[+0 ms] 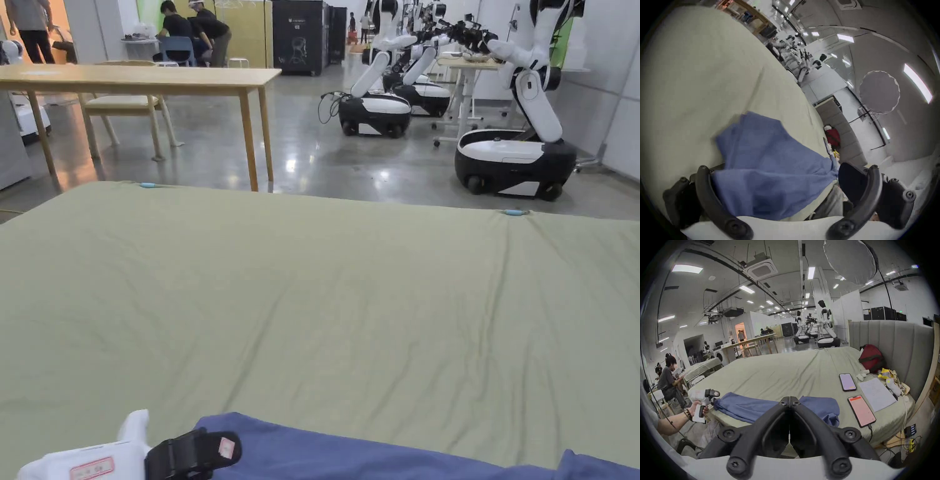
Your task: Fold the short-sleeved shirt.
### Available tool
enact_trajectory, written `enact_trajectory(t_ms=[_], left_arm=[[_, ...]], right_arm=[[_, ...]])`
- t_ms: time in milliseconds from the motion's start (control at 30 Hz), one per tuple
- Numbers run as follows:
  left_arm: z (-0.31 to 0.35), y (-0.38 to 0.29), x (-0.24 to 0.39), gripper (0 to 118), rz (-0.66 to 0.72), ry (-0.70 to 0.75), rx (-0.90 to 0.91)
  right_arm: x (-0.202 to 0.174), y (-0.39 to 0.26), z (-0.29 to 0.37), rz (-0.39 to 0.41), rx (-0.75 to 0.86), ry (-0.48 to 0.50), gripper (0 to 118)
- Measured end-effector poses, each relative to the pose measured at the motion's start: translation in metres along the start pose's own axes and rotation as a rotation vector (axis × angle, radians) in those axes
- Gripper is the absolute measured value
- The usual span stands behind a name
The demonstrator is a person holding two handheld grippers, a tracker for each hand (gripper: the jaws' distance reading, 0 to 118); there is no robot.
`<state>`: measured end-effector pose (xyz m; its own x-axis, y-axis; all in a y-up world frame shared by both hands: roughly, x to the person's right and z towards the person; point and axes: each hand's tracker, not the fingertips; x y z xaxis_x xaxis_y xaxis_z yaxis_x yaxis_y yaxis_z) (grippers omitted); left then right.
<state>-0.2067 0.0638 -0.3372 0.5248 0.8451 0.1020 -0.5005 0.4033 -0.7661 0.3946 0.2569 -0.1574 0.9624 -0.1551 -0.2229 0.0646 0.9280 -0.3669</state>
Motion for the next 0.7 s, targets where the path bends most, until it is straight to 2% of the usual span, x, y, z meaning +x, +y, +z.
enact_trajectory(t_ms=[67,100,133,167,200,300,533,600,700], left_arm=[[-0.012,0.001,0.005,116,-0.033,0.019,-0.007],[-0.011,0.006,0.003,110,-0.056,0.035,-0.015],[-0.012,0.007,0.006,88,-0.084,0.053,-0.017],[-0.012,0.006,0.008,24,-0.102,0.088,-0.006],[-0.015,0.004,0.01,13,-0.1,0.158,-0.017],[-0.019,-0.009,0.017,12,-0.217,0.211,-0.062],[0.031,0.013,0.014,12,-0.126,0.219,0.082],[0.059,0.019,0.011,12,-0.156,0.281,0.16],[0.103,0.026,-0.004,12,-0.086,0.341,0.235]], right_arm=[[-0.002,0.0,-0.001,0.011,-0.007,0.004,0],[-0.002,0.0,0.0,0.017,-0.01,0.005,0],[-0.002,0.0,0.0,0.02,-0.011,0.006,1],[-0.002,0.001,0.001,0.02,-0.011,0.008,0],[-0.002,0.001,0.001,0.017,-0.011,0.007,1],[0.001,0.001,0.0,-0.007,-0.015,0.005,0],[0.001,0.004,-0.004,-0.004,-0.021,-0.005,0],[0.001,0.005,-0.004,-0.001,-0.016,-0.001,1],[0.002,0.006,-0.004,-0.015,-0.008,0.015,1]])
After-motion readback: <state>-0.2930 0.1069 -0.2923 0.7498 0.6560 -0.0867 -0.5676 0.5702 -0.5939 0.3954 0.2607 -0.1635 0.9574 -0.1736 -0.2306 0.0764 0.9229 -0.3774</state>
